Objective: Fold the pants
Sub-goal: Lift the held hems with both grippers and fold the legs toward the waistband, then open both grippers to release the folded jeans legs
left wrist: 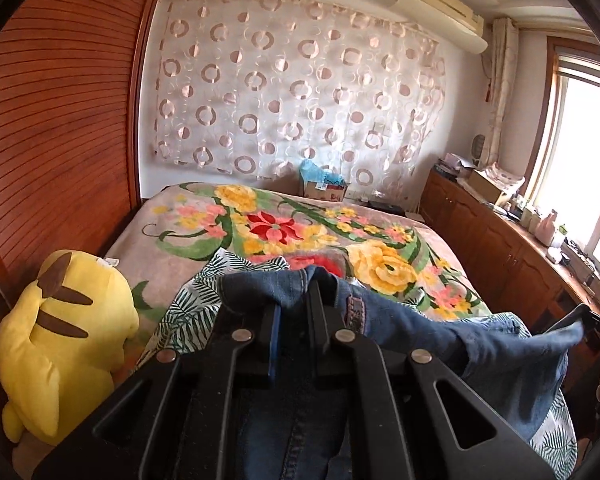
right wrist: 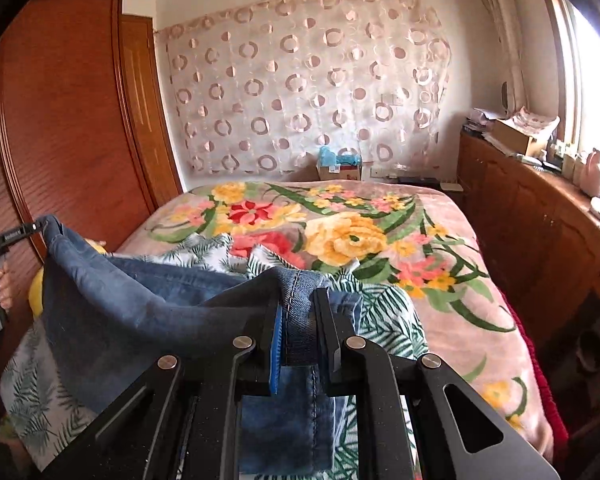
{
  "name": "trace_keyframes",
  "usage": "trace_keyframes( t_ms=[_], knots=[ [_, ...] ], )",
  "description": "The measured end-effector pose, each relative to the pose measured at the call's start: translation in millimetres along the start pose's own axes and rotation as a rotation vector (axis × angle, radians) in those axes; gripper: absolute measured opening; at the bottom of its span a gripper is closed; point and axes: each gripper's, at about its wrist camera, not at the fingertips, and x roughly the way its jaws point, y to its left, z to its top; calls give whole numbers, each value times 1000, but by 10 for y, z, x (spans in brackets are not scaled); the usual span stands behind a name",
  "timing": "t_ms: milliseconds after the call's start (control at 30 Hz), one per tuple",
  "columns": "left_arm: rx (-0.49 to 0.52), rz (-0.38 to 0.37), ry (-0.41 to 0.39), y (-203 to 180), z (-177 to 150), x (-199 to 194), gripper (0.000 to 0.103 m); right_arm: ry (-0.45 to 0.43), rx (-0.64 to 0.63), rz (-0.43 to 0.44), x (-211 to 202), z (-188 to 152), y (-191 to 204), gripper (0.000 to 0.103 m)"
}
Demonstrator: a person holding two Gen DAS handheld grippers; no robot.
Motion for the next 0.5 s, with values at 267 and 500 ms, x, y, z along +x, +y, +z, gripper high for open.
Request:
trace_keyframes(
  t_ms=[267, 500],
  knots=[
    [16, 40, 99, 60, -101, 542, 11, 151, 12, 4, 604, -26, -128, 14],
    [71, 60, 148, -16, -212, 679, 11, 219, -2, -14, 870, -114, -128, 14]
  ],
)
